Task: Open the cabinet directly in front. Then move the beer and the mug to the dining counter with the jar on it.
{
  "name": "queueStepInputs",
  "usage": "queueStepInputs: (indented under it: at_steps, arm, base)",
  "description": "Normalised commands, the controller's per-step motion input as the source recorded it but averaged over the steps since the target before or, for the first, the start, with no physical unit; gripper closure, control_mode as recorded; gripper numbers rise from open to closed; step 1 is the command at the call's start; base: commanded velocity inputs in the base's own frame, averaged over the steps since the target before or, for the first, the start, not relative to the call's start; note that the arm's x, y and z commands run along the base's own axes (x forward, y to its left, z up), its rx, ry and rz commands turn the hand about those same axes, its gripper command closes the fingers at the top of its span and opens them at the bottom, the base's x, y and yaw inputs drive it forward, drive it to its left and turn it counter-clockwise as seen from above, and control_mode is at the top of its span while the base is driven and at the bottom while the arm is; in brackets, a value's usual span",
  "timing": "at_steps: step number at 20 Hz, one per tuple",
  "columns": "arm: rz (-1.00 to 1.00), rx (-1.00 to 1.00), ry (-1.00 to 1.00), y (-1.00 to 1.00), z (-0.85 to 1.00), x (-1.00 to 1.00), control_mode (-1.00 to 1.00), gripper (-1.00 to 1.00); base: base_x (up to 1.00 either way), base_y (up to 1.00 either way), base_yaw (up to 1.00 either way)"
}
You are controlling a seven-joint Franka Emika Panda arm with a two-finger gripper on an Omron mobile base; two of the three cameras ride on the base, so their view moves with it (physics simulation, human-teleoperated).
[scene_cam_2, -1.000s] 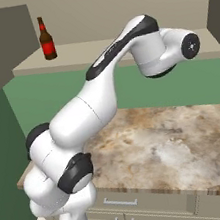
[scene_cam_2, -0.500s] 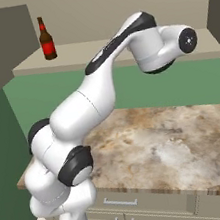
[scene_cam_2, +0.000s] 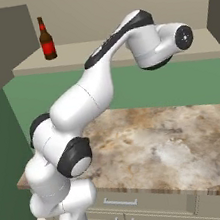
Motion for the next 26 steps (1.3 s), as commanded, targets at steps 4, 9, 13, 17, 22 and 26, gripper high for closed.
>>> queueStepInputs:
  at_steps: [4,9,13,17,22,26]
  arm:
    - [0.00,0.00,0.02,-0.06,-0.07,0.21,-1.00,-1.00]
    - [0.00,0.00,0.00,-0.31,-0.08,0.16,-1.00,-1.00]
    - [0.00,0.00,0.00,-0.30,-0.01,0.13,-1.00,-1.00]
    - [0.00,0.00,0.00,-0.17,0.00,0.17,-1.00,-1.00]
    - [0.00,0.00,0.01,-0.01,0.00,0.20,-1.00,-1.00]
    - [0.00,0.00,0.01,-0.01,0.00,0.19,-1.00,-1.00]
  base:
    - [0.00,0.00,0.00]
    - [0.00,0.00,0.00]
    - [0.00,0.00,0.00]
    - [0.00,0.00,0.00]
    - [0.00,0.00,0.00]
    - [0.00,0.00,0.00]
